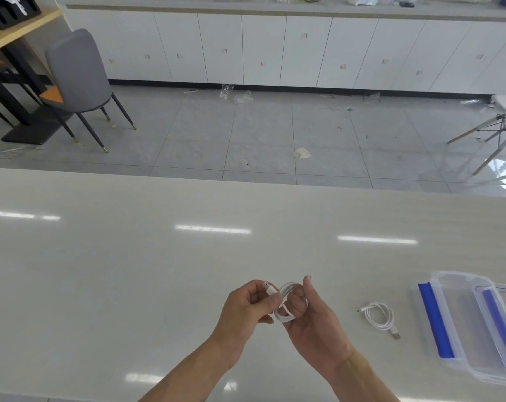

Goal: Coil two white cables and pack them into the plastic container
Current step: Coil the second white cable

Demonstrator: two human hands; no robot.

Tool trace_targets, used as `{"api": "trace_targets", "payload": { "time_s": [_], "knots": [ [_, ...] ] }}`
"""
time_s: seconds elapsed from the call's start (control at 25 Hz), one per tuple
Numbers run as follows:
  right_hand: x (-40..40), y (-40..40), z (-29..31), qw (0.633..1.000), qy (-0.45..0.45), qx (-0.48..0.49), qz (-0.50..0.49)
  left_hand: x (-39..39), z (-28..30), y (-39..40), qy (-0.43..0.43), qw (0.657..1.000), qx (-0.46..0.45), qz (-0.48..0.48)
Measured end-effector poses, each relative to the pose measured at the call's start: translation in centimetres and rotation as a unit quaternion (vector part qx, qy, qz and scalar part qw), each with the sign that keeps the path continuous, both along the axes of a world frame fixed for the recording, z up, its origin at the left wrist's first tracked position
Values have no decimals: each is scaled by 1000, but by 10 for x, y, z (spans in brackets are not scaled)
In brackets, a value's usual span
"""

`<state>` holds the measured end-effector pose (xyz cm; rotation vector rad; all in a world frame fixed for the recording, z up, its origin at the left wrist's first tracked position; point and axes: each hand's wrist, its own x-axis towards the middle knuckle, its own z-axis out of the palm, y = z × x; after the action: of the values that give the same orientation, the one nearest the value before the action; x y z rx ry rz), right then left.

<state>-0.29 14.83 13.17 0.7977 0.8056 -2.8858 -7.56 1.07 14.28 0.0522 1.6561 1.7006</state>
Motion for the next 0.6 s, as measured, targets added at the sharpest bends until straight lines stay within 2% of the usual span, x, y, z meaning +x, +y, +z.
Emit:
{"api": "trace_targets", "payload": {
  "time_s": [0.12,0.2,0.28,0.4,0.6],
  "knots": [
    [3,2,2,999,16,30,31,5,0,3,-17,1000,-23,0],
    [6,6,5,996,30,49,67,5,-3,1,-108,994,28,-13],
    [7,8,8,991,31,79,101,0,0,-4,-177,979,67,-78],
    [8,8,10,986,33,97,131,-11,-2,-11,-132,977,38,-164],
    [10,4,3,983,60,137,103,-12,-3,-11,-61,988,11,-143]
  ]
}}
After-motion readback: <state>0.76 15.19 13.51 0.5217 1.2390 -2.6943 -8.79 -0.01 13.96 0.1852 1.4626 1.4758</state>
